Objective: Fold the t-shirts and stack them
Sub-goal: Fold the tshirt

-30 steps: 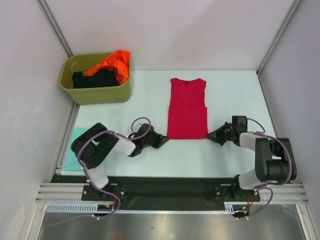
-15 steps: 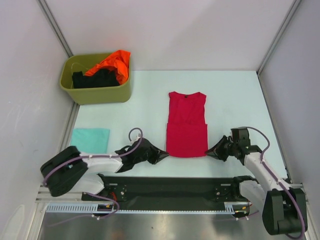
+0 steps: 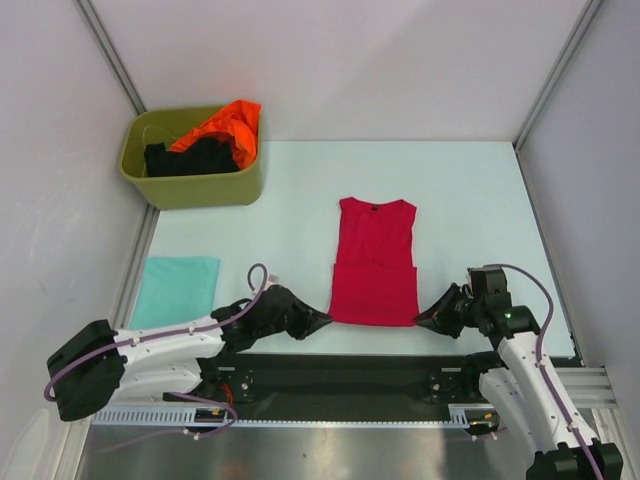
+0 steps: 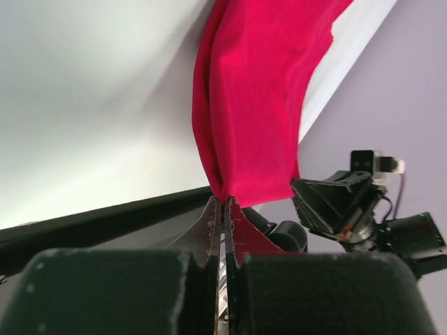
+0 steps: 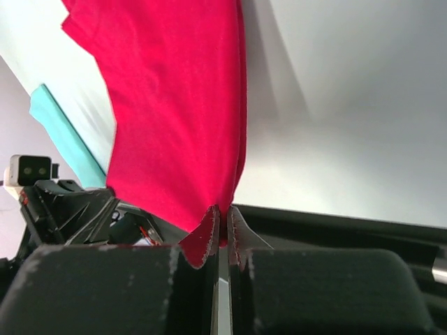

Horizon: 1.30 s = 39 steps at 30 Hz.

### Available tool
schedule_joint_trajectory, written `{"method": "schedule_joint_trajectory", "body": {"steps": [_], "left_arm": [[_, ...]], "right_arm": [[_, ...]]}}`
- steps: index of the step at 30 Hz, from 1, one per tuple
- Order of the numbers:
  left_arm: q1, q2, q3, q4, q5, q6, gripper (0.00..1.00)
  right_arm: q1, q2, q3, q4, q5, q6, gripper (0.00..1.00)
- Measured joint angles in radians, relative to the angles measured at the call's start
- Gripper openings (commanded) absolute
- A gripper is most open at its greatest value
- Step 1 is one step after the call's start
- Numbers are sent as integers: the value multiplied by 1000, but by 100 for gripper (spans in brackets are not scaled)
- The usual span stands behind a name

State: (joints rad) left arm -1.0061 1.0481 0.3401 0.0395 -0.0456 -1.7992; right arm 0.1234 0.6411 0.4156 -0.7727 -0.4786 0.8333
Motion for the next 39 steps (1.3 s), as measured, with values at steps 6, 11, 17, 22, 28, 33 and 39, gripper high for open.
{"method": "schedule_joint_trajectory", "body": {"steps": [6, 11, 17, 22, 28, 33, 39], "left_arm": [[6, 35, 57, -66, 7, 21, 0], [135, 137, 185, -87, 58, 139, 0], [340, 373, 470, -129, 158, 381, 0], [426, 650, 789, -180, 247, 566, 0], [488, 815, 940, -183, 318, 643, 0], [536, 920, 1034, -167, 372, 650, 0], [565, 996, 1098, -114, 408, 644, 0]], "right_arm": [[0, 90, 117, -47, 10, -29, 0], [-15, 324, 266, 7, 22, -60, 0], [-63, 617, 430, 98, 14, -98, 0], [-95, 867, 659, 143, 11, -143, 0], [-108, 1122, 888, 179, -13, -181, 0], [-110, 1270, 1011, 176, -37, -196, 0], [-135, 1366, 1124, 167, -66, -204, 0]]}}
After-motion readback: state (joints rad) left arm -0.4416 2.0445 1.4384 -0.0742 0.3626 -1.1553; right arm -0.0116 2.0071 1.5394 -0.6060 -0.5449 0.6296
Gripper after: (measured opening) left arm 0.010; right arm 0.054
